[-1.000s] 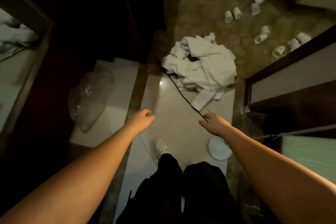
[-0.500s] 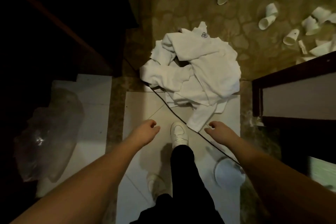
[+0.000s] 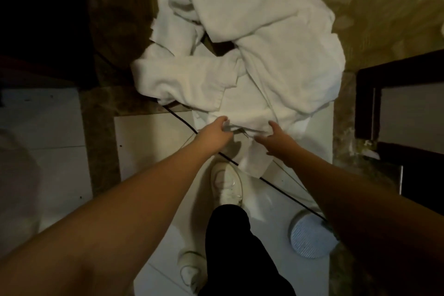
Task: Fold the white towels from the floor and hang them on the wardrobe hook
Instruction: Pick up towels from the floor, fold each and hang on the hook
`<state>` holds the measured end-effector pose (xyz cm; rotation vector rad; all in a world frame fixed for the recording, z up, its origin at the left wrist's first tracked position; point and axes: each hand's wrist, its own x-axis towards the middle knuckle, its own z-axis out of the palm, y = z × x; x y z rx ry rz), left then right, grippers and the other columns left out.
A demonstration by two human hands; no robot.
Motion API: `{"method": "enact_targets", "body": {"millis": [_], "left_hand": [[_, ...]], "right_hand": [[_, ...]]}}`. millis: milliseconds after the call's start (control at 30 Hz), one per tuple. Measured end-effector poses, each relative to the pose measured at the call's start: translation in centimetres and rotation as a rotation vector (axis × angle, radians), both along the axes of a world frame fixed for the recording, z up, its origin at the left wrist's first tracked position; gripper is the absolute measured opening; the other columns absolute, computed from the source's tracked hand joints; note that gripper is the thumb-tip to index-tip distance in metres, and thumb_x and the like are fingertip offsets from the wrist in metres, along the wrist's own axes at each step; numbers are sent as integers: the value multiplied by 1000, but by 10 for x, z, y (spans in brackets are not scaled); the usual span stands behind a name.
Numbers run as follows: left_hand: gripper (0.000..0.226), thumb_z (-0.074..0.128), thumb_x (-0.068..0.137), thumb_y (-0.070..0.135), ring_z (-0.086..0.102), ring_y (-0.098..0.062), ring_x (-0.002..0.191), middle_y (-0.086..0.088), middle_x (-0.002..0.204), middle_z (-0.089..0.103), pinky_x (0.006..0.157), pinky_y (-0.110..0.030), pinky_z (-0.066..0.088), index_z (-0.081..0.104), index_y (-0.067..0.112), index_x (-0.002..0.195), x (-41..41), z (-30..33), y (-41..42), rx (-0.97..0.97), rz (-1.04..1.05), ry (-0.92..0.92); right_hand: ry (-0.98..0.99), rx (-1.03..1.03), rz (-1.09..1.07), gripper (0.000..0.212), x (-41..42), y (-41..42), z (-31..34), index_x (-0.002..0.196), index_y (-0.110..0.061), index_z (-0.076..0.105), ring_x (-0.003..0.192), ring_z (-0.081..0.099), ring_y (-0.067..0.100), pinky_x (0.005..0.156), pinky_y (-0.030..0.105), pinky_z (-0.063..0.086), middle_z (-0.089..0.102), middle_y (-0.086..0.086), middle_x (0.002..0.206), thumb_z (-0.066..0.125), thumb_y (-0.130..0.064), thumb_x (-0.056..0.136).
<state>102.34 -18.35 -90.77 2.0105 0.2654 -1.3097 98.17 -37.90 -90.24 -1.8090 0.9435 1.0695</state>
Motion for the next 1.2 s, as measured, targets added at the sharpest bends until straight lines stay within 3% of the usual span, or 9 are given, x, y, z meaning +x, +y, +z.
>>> {"method": "enact_targets", "body": {"millis": [67,233,333,500,633,800,967,1100,1200], "left_hand": [[69,67,92,28,55,-27,125,-6,146,52,97,-33,48,35,27,153,7,-21,-11,-115,205,114],[50,64,90,4,62,-15,81,-3,92,66,67,-25,47,56,14,138,7,-44,-21,-270,849,307],[37,57,88,-8,59,-20,84,-7,86,64,73,-24,46,67,9,119,6,-38,-22,-291,993,298],[45,49,83,-22,55,-16,79,-3,81,57,77,-23,49,68,12,104,12,-10,-16,-308,956,190],[44,46,85,-23,57,-13,75,-3,82,60,70,-17,48,68,11,103,3,25,-10,-370,957,175],[37,51,91,-17,60,-16,84,-5,86,61,94,-26,49,66,5,117,9,63,-5,-430,954,177],[39,52,93,-15,59,-12,84,-3,88,62,86,-19,50,63,3,125,21,70,6,-452,857,115],[39,58,91,-8,54,-15,91,-1,101,57,66,-13,44,62,11,125,18,79,15,-233,385,-104],[32,68,89,9,48,-23,110,-9,122,49,87,-24,42,63,18,120,21,93,11,-53,11,-313]], "right_hand": [[-27,141,-299,82,2,7,-15,157,-29,23,116,56,26,78,34,55,48,9,137,72,-31,92],[-112,200,-776,52,5,18,-38,142,-32,41,107,62,18,72,29,49,60,9,128,59,-12,98],[-103,218,-637,54,4,18,-35,155,-9,28,115,56,19,74,22,51,51,13,140,46,-6,104],[-297,-133,-95,61,7,37,-12,149,-17,43,127,51,27,104,38,48,50,12,142,69,-13,93],[-509,-473,388,16,6,42,8,102,-10,70,109,54,32,88,38,46,59,12,116,70,-20,90],[-416,-454,503,67,26,57,38,145,-16,41,128,44,31,102,41,39,43,11,144,71,-38,89],[-453,-474,614,30,60,62,42,127,-17,60,119,55,32,97,41,39,59,10,129,47,-21,101],[-434,-237,533,28,46,58,61,122,-12,63,112,60,33,94,37,42,66,13,122,44,-22,104],[-460,-113,468,27,36,54,92,117,-12,61,98,57,23,84,30,37,66,12,116,45,-30,106]]}}
